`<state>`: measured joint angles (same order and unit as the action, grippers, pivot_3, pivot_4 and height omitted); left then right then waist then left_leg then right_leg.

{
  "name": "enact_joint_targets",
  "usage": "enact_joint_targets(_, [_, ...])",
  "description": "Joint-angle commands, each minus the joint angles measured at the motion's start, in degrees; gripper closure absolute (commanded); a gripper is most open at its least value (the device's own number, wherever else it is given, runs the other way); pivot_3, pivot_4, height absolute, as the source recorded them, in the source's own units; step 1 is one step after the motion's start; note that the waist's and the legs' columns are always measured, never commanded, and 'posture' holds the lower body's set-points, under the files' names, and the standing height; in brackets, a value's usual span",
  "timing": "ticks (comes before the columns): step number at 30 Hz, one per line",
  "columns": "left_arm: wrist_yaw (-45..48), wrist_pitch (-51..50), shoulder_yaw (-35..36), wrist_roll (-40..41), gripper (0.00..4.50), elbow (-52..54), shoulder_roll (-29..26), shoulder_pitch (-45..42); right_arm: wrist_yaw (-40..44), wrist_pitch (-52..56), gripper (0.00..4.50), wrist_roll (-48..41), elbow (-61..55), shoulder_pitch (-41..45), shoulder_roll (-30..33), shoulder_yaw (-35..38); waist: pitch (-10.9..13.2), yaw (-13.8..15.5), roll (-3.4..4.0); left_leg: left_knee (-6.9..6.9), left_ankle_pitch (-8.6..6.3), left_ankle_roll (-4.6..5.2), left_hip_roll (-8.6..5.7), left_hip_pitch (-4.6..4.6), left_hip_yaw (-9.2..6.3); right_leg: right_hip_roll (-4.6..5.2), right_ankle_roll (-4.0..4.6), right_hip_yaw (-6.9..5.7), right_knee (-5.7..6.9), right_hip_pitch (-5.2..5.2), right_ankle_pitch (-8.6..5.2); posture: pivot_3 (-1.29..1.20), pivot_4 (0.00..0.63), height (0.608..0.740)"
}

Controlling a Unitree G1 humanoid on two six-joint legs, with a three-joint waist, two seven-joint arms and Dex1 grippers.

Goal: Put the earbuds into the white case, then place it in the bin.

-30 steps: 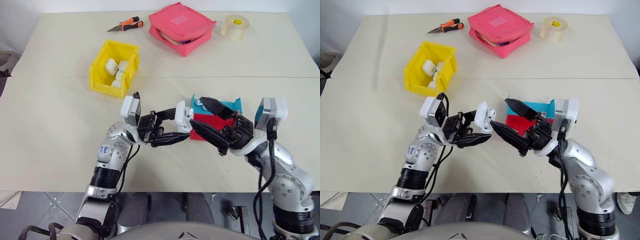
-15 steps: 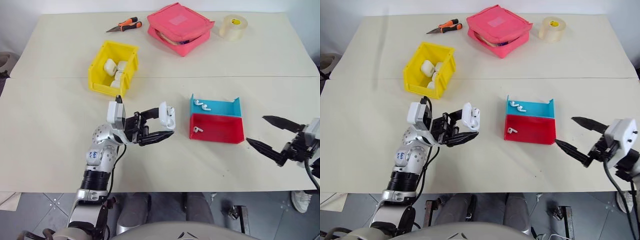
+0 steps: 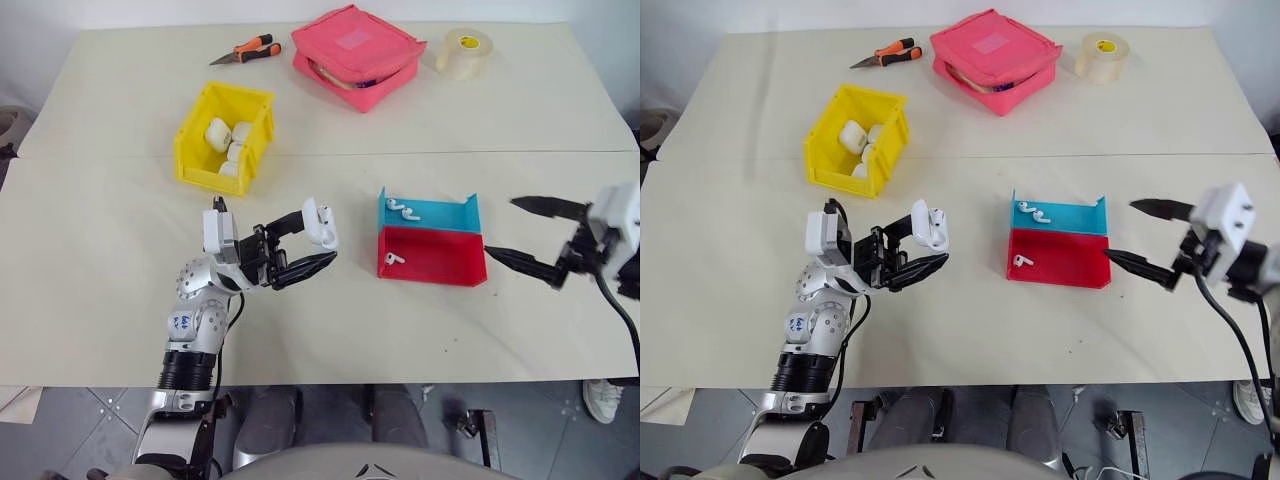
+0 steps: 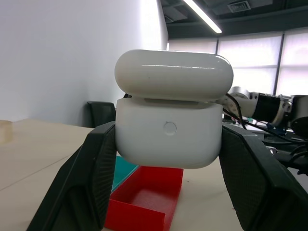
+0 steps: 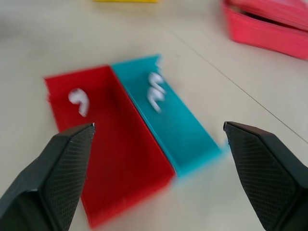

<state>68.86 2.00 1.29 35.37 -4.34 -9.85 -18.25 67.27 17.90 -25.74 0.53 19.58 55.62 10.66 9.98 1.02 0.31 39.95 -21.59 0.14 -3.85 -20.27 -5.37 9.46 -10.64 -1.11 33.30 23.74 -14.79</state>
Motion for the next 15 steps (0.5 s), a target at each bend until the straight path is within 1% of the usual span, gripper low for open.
enact_joint_targets(1, [-0.2,1.3,-0.2,0.1,1.72,1.5,0.4,-0.7,-0.5,9.1,0.03,7.4,4.2,13.4,0.8,-10.9,0.0,0.0,0.00,0.00,-0.01,-0.03,0.03,0.00,-0.01,-0.01,0.01,-0.02,-0.02,0.03,-0.01,0.00,0.150,0.740])
enact_joint_targets(4, [0.1,2.6,-0.4,-0.3,1.72,0.3,1.0,-1.5,0.7,11.3,0.03,13.1,11.3,23.9,-1.9,-18.4,0.0,0.4,0.00,-0.06,0.00,-0.13,0.06,-0.09,-0.24,-0.04,0.10,-0.24,-0.15,0.07,-0.06,0.00,0.150,0.740])
enact_joint_targets(6, [0.2,3.5,-0.5,-0.5,1.72,-0.4,1.4,-2.0,1.1,10.3,0.03,16.8,16.2,29.0,-3.7,-22.1,0.0,0.4,0.00,-0.05,-0.01,-0.11,-0.01,-0.23,-0.24,-0.01,0.05,-0.23,-0.13,0.12,-0.03,0.00,0.150,0.740])
enact_joint_targets(11, [-0.2,4.7,-0.9,-0.8,1.72,-1.0,2.5,-2.6,4.8,1.8,0.03,26.3,28.8,38.2,-8.5,-31.3,0.0,-0.2,0.00,-0.07,-0.08,-0.03,-0.11,-0.43,-0.21,0.04,0.04,-0.23,-0.15,0.37,-0.02,0.00,0.150,0.740])
enact_joint_targets(15, [-0.3,5.0,-1.1,-1.0,1.72,-0.6,2.6,-1.8,6.1,-3.4,0.03,29.9,36.8,41.9,-12.6,-33.4,0.0,-1.1,0.00,0.02,-0.06,-0.06,-0.10,-0.92,-0.20,0.04,0.04,-0.30,0.11,0.89,-0.02,0.00,0.150,0.740])
